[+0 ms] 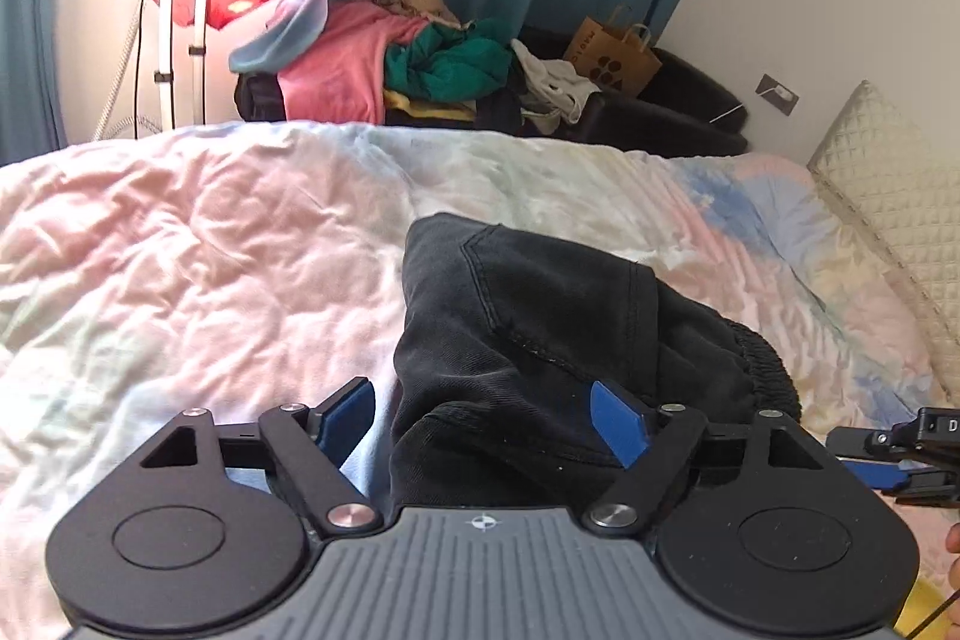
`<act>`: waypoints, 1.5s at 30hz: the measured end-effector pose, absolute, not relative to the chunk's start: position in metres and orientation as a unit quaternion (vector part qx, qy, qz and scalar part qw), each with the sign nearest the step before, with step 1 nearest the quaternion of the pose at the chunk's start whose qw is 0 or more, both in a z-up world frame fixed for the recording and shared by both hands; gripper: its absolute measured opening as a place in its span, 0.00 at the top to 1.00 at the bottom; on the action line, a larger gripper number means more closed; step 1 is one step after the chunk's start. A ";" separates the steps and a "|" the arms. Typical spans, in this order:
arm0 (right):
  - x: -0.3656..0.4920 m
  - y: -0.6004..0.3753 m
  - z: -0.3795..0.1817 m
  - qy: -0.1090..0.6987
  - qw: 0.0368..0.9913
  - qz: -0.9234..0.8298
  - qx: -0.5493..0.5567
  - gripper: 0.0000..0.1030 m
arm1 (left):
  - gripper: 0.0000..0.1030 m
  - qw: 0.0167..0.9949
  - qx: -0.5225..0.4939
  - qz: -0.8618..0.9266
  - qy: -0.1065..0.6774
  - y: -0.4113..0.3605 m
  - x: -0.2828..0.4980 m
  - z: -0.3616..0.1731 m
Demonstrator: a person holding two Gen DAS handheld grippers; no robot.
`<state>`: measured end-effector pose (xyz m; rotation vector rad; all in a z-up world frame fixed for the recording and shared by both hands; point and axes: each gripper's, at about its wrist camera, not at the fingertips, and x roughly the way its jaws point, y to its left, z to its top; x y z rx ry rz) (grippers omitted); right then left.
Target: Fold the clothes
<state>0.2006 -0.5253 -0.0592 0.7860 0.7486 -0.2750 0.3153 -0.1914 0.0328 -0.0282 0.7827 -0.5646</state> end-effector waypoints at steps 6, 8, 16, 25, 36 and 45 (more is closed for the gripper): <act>0.142 -0.481 0.021 0.302 0.900 -0.086 0.302 0.20 | 0.00 0.911 0.031 -0.259 0.321 -0.166 0.228 0.114; 0.121 -0.462 0.040 0.285 0.917 -0.075 0.268 0.11 | 0.00 0.919 0.044 -0.254 0.299 -0.157 0.201 0.133; 0.048 -0.392 0.071 0.243 0.950 -0.067 0.184 0.11 | 0.00 0.924 0.052 -0.275 0.260 -0.116 0.099 0.164; 0.015 -0.346 0.044 0.204 0.967 -0.087 0.122 0.11 | 0.00 0.938 0.084 -0.248 0.226 -0.091 0.027 0.121; 0.013 -0.310 -0.011 0.182 0.974 -0.107 0.087 0.11 | 0.00 0.946 0.051 -0.238 0.215 -0.067 0.016 0.064; 0.021 -0.298 -0.033 0.178 0.974 -0.122 0.070 0.11 | 0.00 0.947 0.060 -0.222 0.223 -0.064 0.026 0.046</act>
